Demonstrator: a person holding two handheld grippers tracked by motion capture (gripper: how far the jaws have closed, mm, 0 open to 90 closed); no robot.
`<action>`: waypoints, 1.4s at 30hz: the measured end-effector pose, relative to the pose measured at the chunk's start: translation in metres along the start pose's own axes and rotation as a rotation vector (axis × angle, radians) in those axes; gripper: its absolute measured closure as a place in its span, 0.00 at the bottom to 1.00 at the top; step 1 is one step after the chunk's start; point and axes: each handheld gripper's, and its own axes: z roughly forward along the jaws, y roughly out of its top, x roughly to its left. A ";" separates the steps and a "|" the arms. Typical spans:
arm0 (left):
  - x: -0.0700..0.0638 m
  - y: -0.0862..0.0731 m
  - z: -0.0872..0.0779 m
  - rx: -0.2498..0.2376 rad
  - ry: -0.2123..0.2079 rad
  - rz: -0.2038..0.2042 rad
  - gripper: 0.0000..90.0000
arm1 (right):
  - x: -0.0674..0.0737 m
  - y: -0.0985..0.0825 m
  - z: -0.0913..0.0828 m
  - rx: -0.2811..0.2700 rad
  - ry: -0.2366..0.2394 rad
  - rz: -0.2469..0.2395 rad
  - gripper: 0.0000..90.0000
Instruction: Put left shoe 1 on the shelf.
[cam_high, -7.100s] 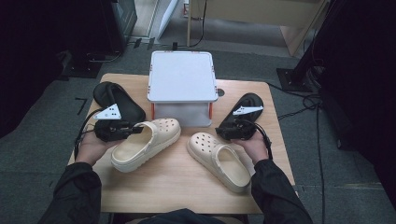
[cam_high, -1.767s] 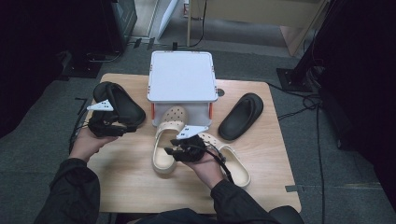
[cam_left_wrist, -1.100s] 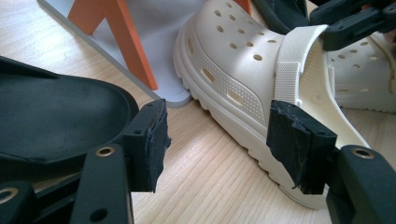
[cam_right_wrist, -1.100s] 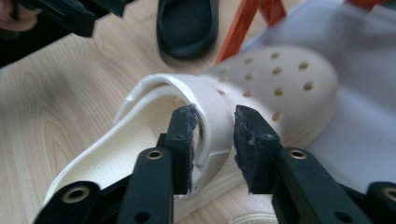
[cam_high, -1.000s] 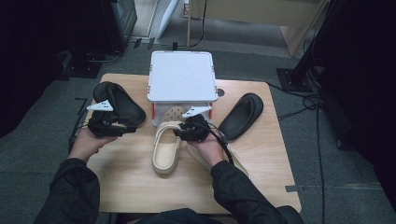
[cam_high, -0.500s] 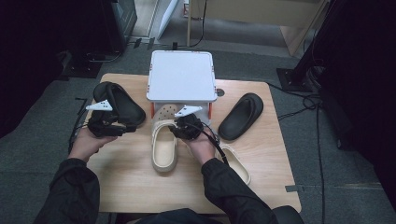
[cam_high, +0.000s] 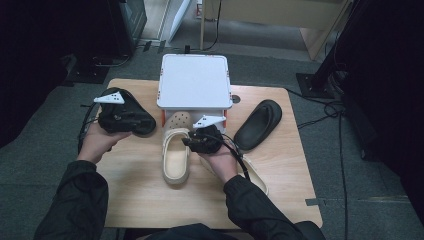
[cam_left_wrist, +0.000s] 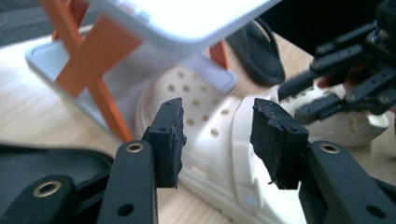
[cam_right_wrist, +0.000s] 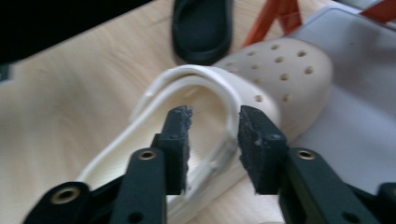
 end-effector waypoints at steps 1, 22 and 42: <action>0.000 0.004 0.000 -0.001 -0.002 0.005 0.62 | 0.001 0.000 -0.002 -0.003 0.015 0.009 0.73; 0.010 0.071 0.032 0.033 -0.010 0.069 0.67 | 0.030 -0.031 0.026 -0.002 0.052 0.049 0.77; 0.015 0.068 0.047 0.092 0.050 0.120 0.83 | 0.064 -0.062 0.007 0.021 0.191 -0.016 0.81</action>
